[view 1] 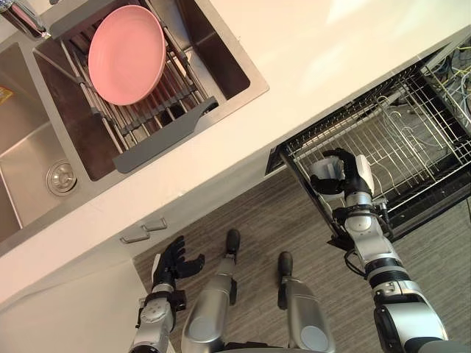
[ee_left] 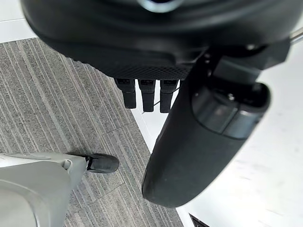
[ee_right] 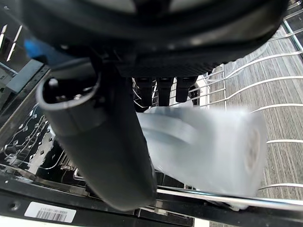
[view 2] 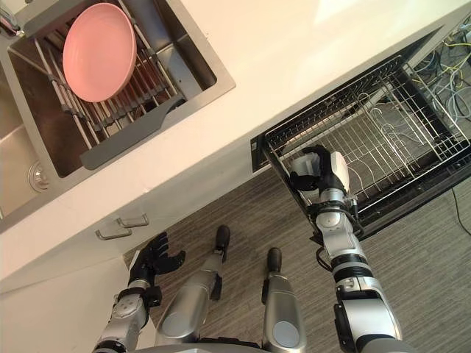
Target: Walk over to the sink, pick up the cup, carry it to the dishwasher, place the cup inside the dishwasher, then close the dishwasher door
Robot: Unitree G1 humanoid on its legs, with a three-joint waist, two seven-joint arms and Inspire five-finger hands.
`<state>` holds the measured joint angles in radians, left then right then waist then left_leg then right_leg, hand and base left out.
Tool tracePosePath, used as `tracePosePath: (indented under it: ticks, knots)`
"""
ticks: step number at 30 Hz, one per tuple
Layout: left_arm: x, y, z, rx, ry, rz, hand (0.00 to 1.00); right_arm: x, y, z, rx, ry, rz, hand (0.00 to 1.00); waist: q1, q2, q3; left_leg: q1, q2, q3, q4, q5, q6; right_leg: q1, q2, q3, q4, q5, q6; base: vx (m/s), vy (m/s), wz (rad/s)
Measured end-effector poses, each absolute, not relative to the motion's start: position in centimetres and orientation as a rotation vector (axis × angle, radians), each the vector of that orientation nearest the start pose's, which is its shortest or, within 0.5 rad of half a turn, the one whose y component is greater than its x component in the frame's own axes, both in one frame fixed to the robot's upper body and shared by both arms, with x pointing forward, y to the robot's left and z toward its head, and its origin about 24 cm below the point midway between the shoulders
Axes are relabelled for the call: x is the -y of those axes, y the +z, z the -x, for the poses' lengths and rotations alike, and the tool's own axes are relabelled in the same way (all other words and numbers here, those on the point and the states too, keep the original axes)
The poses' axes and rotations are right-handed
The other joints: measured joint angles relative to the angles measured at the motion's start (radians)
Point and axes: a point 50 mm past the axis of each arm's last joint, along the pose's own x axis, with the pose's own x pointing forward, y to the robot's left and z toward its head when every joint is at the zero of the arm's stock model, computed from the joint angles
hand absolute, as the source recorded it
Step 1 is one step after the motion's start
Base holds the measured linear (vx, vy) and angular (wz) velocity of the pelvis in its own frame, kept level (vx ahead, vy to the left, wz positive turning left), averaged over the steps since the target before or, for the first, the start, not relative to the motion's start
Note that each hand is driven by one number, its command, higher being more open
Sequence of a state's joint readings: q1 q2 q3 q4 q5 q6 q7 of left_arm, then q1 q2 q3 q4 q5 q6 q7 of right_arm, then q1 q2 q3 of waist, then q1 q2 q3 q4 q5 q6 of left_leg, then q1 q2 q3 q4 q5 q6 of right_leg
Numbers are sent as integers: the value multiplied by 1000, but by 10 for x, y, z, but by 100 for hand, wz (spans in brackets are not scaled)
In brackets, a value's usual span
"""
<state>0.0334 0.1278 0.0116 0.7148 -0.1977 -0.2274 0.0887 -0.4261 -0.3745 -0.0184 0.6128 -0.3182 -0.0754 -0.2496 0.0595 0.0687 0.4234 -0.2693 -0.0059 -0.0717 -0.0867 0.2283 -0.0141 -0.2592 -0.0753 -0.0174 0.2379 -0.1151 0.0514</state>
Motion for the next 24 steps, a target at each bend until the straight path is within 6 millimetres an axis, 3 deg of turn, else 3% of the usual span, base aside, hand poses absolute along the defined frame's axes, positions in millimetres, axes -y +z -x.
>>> tracePosePath:
  ticks: [6, 9, 11, 15, 21, 24]
  knots:
    - [-203, -98, -186, -542, 230, 30, 90, 233, 49, -288, 22, -307, 584, 90, -32, -14, -3, 35, 0, -9, 0, -5, -7, 57, 0, -16, -35, 4, 4, 8, -11, 4]
    - [-207, -104, -178, -592, 244, 21, 90, 227, 40, -264, 8, -319, 518, 90, -46, -44, -20, 69, 0, -8, 0, -15, -13, 100, 0, -18, -53, 4, 4, 34, -19, -1]
    - [-212, -110, -169, -638, 247, 3, 90, 223, 35, -244, 0, -319, 460, 90, -52, -74, -56, 98, 1, -4, 0, -25, -13, 134, 1, -16, -67, 4, 4, 46, -21, -5]
    - [-216, -119, -153, -700, 262, 5, 90, 223, 34, -222, 3, -312, 364, 90, -58, -99, -137, 134, 1, -2, 0, -40, -14, 180, 1, -16, -89, 3, 3, 12, -6, -1]
    - [-223, -131, -126, -789, 294, 5, 90, 216, 56, -207, 134, -290, 214, 90, -60, -96, -222, 180, 3, -2, -5, -68, -3, 237, 4, -21, -114, 0, -1, -1, -3, 1]
    - [-221, -136, -113, -833, 297, 11, 90, 215, 71, -205, 212, -284, 169, 90, -60, -97, -235, 186, 2, -16, -4, -69, -2, 258, 3, -44, -117, -2, -4, 6, -22, 22]
